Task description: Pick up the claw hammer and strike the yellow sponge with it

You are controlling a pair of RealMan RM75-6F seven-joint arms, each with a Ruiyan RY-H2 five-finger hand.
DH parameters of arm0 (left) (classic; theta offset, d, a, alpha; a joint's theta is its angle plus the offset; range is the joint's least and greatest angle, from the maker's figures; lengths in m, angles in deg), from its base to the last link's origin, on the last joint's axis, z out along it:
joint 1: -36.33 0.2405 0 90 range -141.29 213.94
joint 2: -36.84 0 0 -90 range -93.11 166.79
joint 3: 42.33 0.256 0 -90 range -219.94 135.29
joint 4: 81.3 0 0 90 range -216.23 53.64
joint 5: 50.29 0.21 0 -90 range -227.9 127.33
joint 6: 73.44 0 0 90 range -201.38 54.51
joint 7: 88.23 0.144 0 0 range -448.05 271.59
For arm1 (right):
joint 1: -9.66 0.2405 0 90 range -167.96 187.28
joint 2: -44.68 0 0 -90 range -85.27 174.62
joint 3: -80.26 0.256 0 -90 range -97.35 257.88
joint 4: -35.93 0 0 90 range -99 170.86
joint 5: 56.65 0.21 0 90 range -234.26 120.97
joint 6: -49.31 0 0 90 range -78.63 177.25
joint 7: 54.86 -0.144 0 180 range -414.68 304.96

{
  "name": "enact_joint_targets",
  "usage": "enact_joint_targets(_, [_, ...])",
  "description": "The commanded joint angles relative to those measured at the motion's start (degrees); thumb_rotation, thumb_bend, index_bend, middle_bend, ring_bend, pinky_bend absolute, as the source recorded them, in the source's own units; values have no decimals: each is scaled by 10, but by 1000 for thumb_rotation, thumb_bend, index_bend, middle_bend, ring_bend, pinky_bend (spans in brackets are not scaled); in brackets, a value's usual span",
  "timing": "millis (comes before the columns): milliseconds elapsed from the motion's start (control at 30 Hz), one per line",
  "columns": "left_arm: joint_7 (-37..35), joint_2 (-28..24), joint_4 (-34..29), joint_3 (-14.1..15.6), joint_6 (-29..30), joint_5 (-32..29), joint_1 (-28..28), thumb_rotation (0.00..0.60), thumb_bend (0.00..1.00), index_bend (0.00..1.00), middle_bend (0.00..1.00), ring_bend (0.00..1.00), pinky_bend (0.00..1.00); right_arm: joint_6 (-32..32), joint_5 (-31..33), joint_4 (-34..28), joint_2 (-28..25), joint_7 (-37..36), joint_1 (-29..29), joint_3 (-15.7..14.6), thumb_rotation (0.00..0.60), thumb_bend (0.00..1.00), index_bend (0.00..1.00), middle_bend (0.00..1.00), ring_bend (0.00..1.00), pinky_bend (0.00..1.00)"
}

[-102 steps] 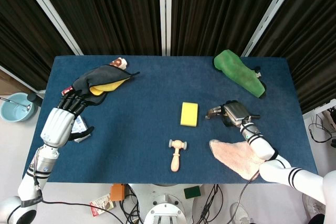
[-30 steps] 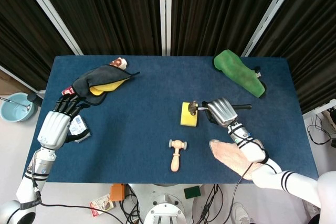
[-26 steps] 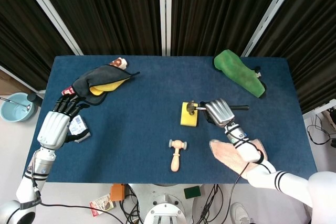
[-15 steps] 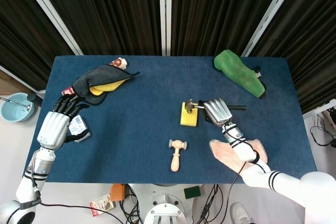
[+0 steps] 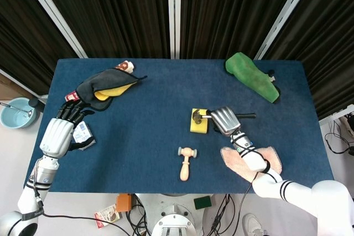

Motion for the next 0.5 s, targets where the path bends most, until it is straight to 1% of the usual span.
enact_joint_targets(33, [-1, -1, 0, 0, 2, 0, 1, 600, 123, 284, 176, 81, 107, -28, -7, -23, -17, -26, -3, 13, 600, 1000, 1000, 861, 858, 812])
enact_joint_targets(133, [-1, 0, -1, 0, 3, 2, 1, 600, 124, 283, 176, 81, 108, -44, -12, -49, -39, -26, -5, 22, 600, 1000, 1000, 861, 858, 813])
enact_joint_targets(267, [0, 1, -1, 0, 3, 4, 1, 600, 123, 283, 176, 81, 107, -33, -4, -65, -48, -10, -3, 22, 600, 1000, 1000, 861, 858, 813])
enact_joint_targets(367, [0, 2, 0, 1, 2, 3, 2, 600, 123, 283, 176, 82, 107, -7, 4, -50, -33, 7, 1, 10, 600, 1000, 1000, 861, 858, 813])
enact_joint_targets(500, [-1, 3, 3, 2, -1, -1, 3, 600, 123, 283, 177, 81, 107, 22, 5, -8, -4, 28, 7, -9, 600, 1000, 1000, 862, 858, 813])
